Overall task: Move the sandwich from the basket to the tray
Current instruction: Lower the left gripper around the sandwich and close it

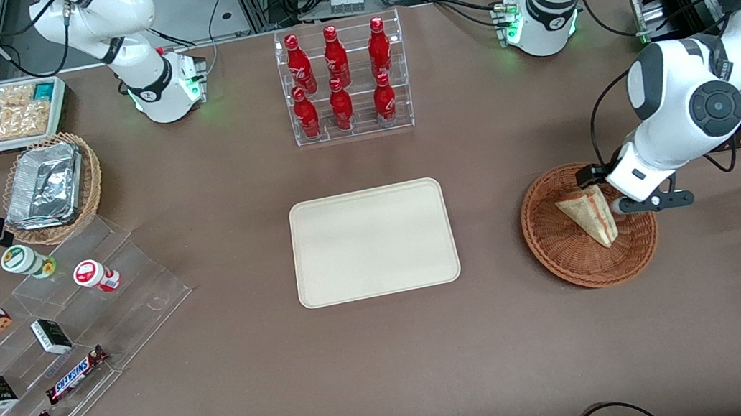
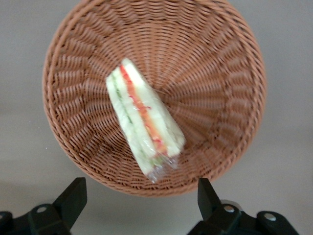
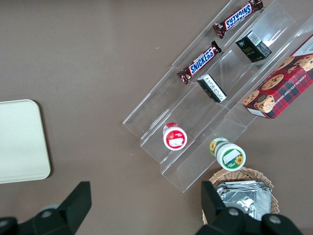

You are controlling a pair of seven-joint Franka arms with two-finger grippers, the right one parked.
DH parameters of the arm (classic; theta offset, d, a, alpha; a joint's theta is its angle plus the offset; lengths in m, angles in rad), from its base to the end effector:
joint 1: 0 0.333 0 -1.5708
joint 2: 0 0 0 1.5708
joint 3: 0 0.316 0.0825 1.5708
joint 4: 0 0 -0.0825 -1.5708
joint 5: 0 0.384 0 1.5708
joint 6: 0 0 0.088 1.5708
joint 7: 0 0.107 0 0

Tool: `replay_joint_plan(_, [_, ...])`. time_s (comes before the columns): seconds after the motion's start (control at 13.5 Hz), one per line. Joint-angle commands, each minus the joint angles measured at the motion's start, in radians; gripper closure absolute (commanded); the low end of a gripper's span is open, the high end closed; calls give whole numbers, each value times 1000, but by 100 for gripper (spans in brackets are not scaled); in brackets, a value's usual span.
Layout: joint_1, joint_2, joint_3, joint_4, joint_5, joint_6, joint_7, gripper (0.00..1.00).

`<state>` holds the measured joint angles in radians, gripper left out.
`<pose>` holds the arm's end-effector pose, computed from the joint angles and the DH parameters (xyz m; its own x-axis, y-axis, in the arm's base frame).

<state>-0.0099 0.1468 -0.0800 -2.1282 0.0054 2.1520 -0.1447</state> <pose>0.5460 -0.0485 0.3311 0.9912 0.0519 -0.1220 0.0511 -0.9986 -0.0101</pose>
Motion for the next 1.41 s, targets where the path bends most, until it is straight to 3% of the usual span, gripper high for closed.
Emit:
replay_joint_plan(0.0, [1, -4, -3, -28, -8, 89, -282, 0])
replay_joint_plan(0.3, [-31, 26, -9, -59, -10, 229, -706, 0])
replay_joint_plan(1.33, [-39, 71, -6, -70, 13, 200, -667, 0])
